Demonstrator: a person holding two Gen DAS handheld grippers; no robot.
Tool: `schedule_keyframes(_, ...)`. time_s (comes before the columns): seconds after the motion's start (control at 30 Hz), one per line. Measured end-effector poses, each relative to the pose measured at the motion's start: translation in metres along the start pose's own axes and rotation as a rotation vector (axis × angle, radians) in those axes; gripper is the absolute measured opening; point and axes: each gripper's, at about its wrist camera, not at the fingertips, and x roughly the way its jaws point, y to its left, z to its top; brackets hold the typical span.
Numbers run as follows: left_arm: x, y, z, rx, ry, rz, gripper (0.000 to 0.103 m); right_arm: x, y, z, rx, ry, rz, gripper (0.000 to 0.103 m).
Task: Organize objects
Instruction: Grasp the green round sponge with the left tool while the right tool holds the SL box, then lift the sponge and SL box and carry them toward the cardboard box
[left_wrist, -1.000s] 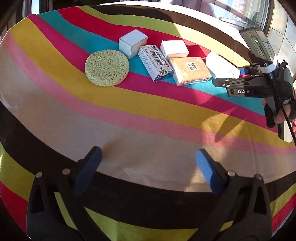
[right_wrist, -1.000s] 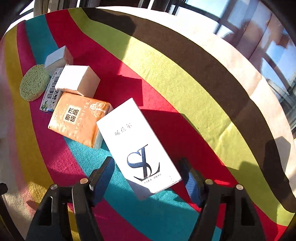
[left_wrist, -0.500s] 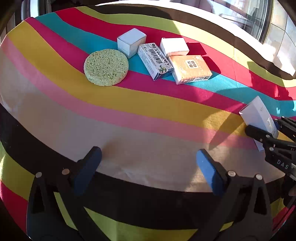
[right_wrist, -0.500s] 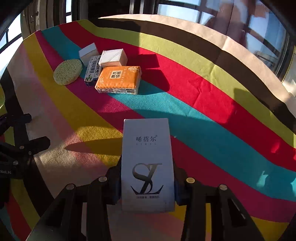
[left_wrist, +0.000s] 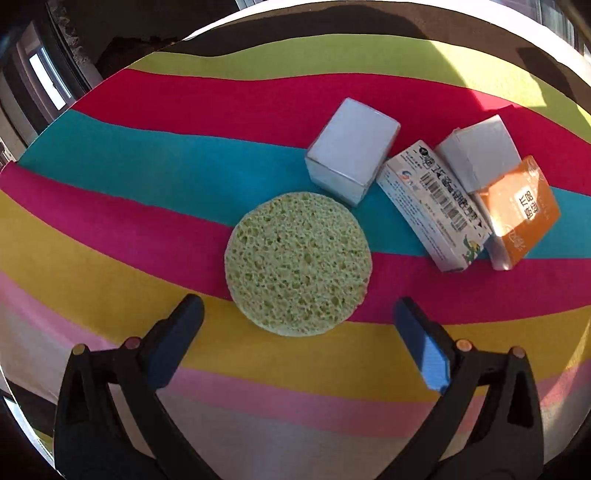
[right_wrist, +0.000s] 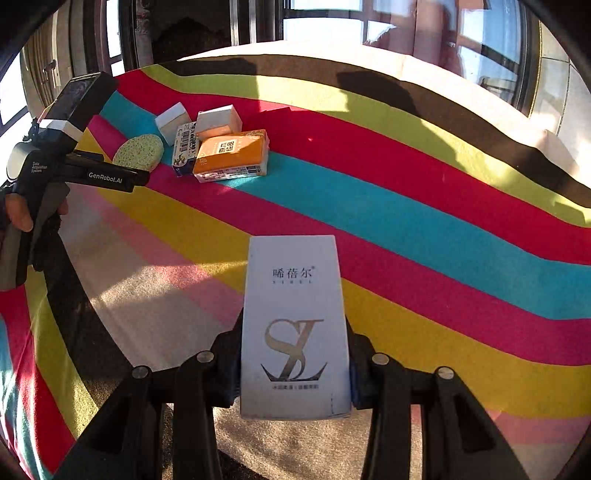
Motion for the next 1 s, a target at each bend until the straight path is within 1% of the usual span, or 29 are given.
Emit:
schedule_keyframes(0.03,0.005,0.001,0.004,0.009,0.002,0.000,0.103,0.000,-0.002,0.000,0.009,0.000,-0.003,0.043)
schedule_keyframes(0.1,0.010,0.005,0.012,0.000,-0.005,-0.025,0.103,0.000,-0.004,0.000,0.023,0.000,-0.005,0.043)
schedule_keyframes(0.17,0.012,0.011,0.014,-0.036,0.001,-0.046,0.103,0.000,-0.004,0.000,0.026,0.000,-0.007,0.043)
schedule_keyframes(0.2,0.009,0.013,0.011,-0.062,-0.010,-0.057,0.098,0.000,-0.004,0.000,0.027,0.000,-0.007,0.043)
schedule_keyframes(0.23,0.004,0.014,0.006,-0.083,-0.029,-0.083,0.083,0.000,-0.005,0.000,0.028,0.000,-0.006,0.043)
schedule_keyframes(0.3,-0.007,0.011,-0.007,-0.102,-0.042,-0.124,0.083,0.000,-0.005,0.000,0.031,0.000,-0.004,0.043)
schedule_keyframes(0.4,-0.034,0.002,-0.041,-0.112,-0.068,-0.187,0.083,0.001,-0.006,0.000,0.035,-0.001,-0.003,0.043)
schedule_keyframes(0.5,-0.062,-0.009,-0.077,-0.104,-0.067,-0.217,0.083,0.000,-0.007,0.000,0.041,-0.001,0.003,0.043)
schedule_keyframes(0.63,-0.090,-0.017,-0.113,-0.096,-0.087,-0.226,0.083,0.000,-0.007,-0.001,0.044,-0.001,0.003,0.043)
schedule_keyframes(0.77,-0.106,-0.025,-0.129,-0.128,-0.094,-0.252,0.083,0.000,-0.008,-0.001,0.041,-0.001,0.002,0.043)
schedule_keyframes(0.8,-0.105,-0.028,-0.126,-0.144,-0.090,-0.257,0.083,0.000,-0.008,-0.001,0.041,-0.001,0.001,0.043)
schedule_keyframes(0.9,-0.105,-0.024,-0.134,-0.180,-0.080,-0.268,0.083,0.000,-0.009,-0.001,0.040,-0.001,-0.001,0.043)
schedule_keyframes(0.97,-0.110,-0.020,-0.142,-0.193,-0.081,-0.263,0.083,0.001,-0.010,0.000,0.041,-0.001,-0.003,0.043)
schedule_keyframes(1.0,-0.101,-0.020,-0.141,-0.203,-0.081,-0.269,0.083,0.000,-0.011,0.000,0.044,-0.001,-0.005,0.043)
